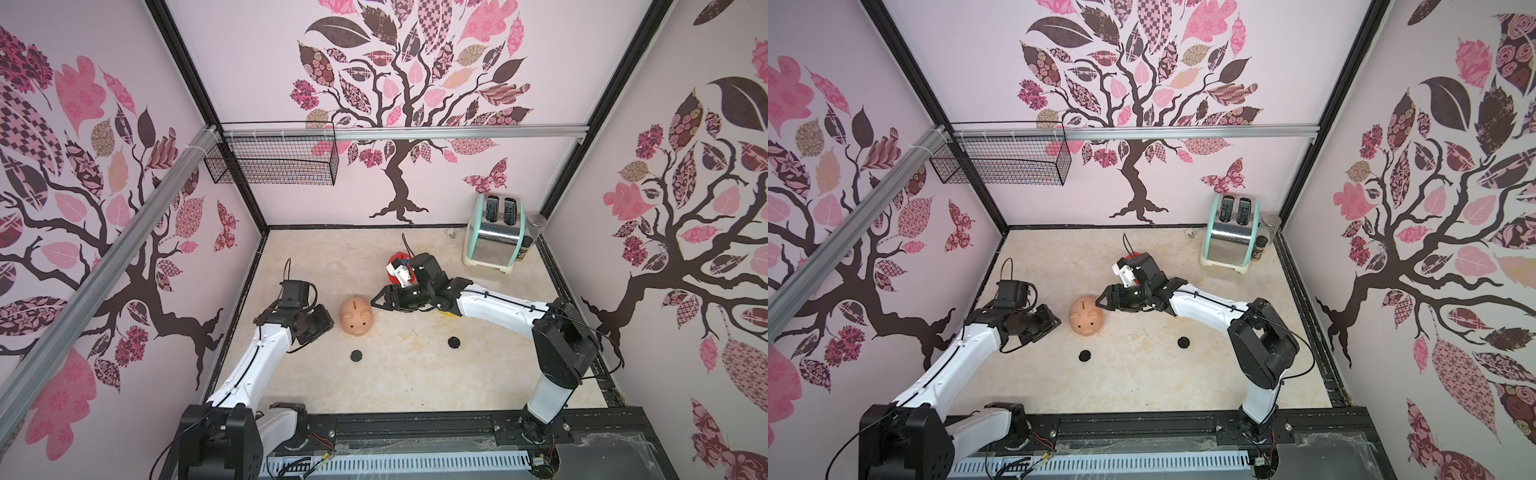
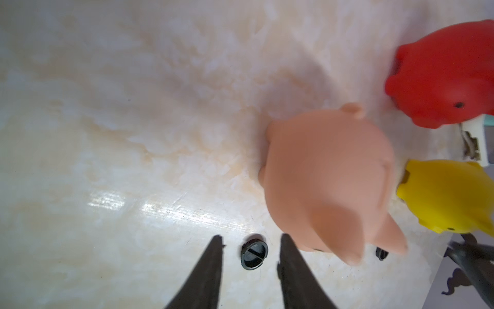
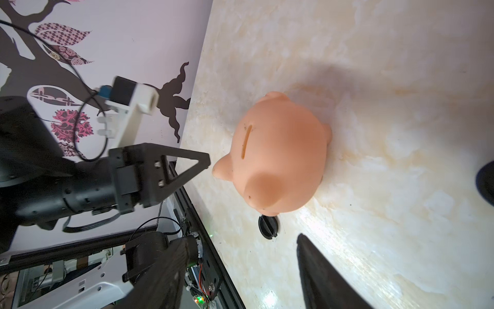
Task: Close piggy banks
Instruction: Turn over the piggy bank at the center of the board.
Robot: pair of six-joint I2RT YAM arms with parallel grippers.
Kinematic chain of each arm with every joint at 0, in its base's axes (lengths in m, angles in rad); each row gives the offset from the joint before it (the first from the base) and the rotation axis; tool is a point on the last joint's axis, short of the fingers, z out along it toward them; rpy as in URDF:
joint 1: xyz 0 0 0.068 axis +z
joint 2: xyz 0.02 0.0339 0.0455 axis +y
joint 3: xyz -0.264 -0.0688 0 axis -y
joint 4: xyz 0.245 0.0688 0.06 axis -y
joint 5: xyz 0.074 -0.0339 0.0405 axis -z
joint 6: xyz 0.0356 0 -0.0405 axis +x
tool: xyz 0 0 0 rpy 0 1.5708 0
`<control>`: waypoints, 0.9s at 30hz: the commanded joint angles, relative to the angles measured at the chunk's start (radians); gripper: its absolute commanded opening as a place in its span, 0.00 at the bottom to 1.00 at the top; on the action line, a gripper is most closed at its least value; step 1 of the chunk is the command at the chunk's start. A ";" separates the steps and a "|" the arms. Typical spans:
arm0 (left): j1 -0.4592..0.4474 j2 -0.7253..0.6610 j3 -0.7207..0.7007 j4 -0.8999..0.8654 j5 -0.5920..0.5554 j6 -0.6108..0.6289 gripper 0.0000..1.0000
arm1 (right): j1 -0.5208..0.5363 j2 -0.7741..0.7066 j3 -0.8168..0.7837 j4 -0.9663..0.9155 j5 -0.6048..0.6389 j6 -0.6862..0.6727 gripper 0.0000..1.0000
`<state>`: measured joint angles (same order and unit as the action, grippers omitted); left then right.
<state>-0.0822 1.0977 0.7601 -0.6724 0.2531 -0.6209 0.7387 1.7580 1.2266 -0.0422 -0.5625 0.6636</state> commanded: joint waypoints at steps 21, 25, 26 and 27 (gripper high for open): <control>-0.187 -0.049 -0.298 0.593 -0.104 0.078 0.82 | 0.005 -0.013 -0.019 -0.030 0.032 -0.057 0.69; -0.187 -0.042 -0.302 0.601 -0.082 0.081 0.75 | 0.005 0.002 -0.012 -0.028 0.030 -0.056 0.69; -0.187 -0.039 -0.300 0.601 -0.075 0.080 0.74 | 0.005 0.004 -0.010 -0.029 0.030 -0.056 0.69; -0.188 -0.036 -0.299 0.600 -0.070 0.077 0.72 | 0.006 0.007 -0.008 -0.030 0.030 -0.056 0.69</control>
<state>-0.2691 1.0557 0.4671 -0.1043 0.1699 -0.5560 0.7391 1.7493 1.2167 -0.0525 -0.5419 0.6235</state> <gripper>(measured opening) 0.728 0.692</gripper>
